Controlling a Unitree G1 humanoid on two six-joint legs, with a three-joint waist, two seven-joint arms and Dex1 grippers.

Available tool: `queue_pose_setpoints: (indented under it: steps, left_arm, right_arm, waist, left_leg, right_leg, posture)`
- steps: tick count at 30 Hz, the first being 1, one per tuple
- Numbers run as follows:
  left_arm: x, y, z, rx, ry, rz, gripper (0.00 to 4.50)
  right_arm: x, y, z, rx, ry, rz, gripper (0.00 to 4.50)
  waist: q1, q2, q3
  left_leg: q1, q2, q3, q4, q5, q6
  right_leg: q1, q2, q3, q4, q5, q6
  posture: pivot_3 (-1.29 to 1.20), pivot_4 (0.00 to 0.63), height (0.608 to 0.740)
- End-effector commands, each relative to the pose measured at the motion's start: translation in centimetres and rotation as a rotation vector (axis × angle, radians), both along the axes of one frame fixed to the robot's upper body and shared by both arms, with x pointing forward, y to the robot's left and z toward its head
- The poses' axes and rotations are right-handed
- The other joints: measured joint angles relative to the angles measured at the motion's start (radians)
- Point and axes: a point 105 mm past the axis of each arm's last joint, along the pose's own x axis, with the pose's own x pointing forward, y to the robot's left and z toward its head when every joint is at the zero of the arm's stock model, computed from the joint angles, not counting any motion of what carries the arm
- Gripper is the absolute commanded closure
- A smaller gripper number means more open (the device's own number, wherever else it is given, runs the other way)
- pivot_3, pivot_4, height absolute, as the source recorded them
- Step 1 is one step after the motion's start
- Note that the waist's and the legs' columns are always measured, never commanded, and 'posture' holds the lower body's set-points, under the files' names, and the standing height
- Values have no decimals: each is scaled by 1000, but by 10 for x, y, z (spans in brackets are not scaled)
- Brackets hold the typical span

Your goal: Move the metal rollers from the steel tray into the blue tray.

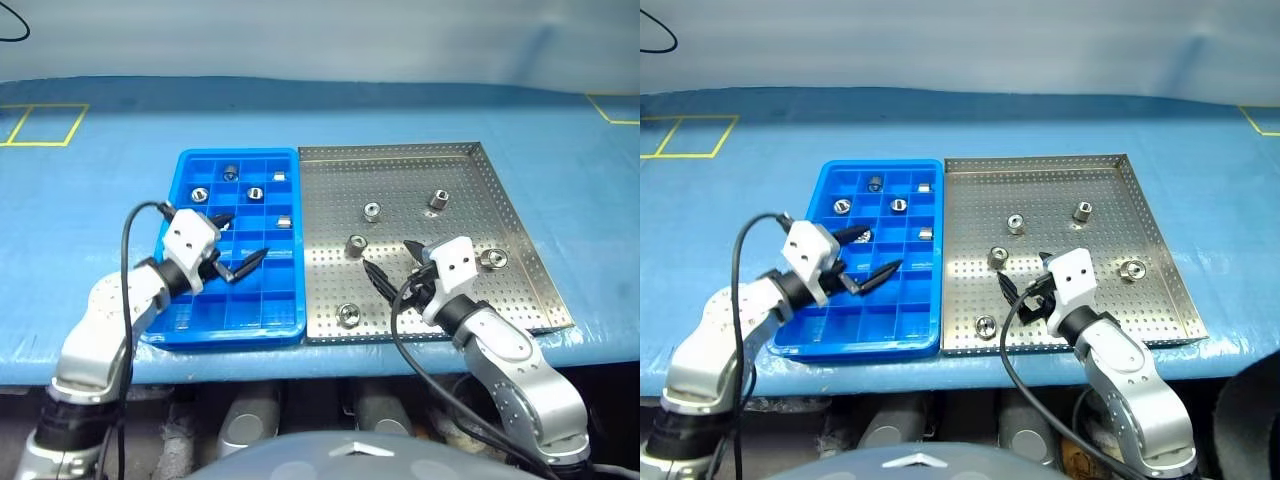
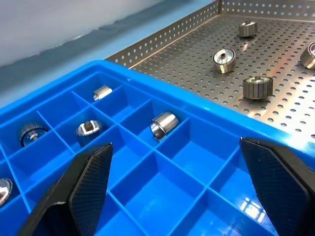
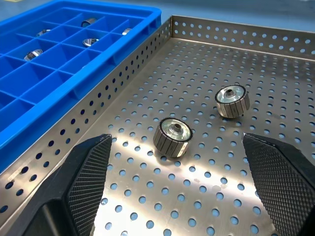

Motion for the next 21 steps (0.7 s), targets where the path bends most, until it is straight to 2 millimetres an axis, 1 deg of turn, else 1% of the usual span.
queue_pose_setpoints:
  steps: [1,2,5,7,9,11,15,19,21]
  left_arm:
    - [13,-22,24,9,-23,-157,0]
    - [15,-26,27,13,-22,-183,0]
    - [31,-66,37,79,4,-397,0]
    - [40,-86,35,145,34,-484,0]
    - [50,-101,27,236,57,-536,0]
    - [59,-116,16,283,99,-576,0]
    - [78,-137,-10,386,154,-564,0]
    - [86,-151,-28,419,185,-554,0]
    - [88,-154,-37,443,197,-556,0]
  right_arm:
    - [-1,3,19,9,-45,1,21]
    - [-1,4,19,9,-42,1,21]
    - [-2,6,18,12,9,6,21]
    - [-2,8,19,19,24,4,21]
    - [-2,8,20,23,28,-3,21]
    - [-3,7,21,26,27,-17,21]
    - [-7,5,22,26,22,-54,21]
    - [-11,0,23,23,16,-96,21]
    - [-13,-2,23,24,13,-114,21]
  waist:
    - [0,0,0]
    - [-3,0,0]
    - [-7,-1,0]
    - [-7,-1,0]
    - [-10,-1,0]
    - [-23,0,0]
    - [-43,0,0]
    - [-61,-1,0]
    - [-69,-1,0]
  left_leg:
    - [0,0,0,1,0,0]
    - [0,0,0,1,0,0]
    - [0,-1,2,1,0,1]
    - [-1,-2,1,1,0,2]
    - [-1,-2,2,1,0,2]
    - [-1,-1,3,0,0,2]
    - [-1,-1,5,0,-2,4]
    - [-2,-1,8,1,-3,7]
    - [-1,-1,11,1,-4,8]
  right_leg:
    - [0,0,0,0,0,1]
    - [1,1,0,0,1,1]
    - [1,0,1,-1,3,5]
    - [1,0,1,-1,5,7]
    - [0,0,2,-2,5,7]
    - [0,1,3,-2,5,7]
    - [-1,1,4,-2,5,7]
    - [-2,1,7,-2,5,7]
    - [-2,1,9,-2,4,11]
  posture:
    - [22,150,740]
    - [20,150,740]
    - [16,150,740]
    - [6,150,740]
    - [-20,150,740]
    - [-33,150,740]
    - [-89,150,740]
    - [-132,150,740]
    - [-150,150,740]
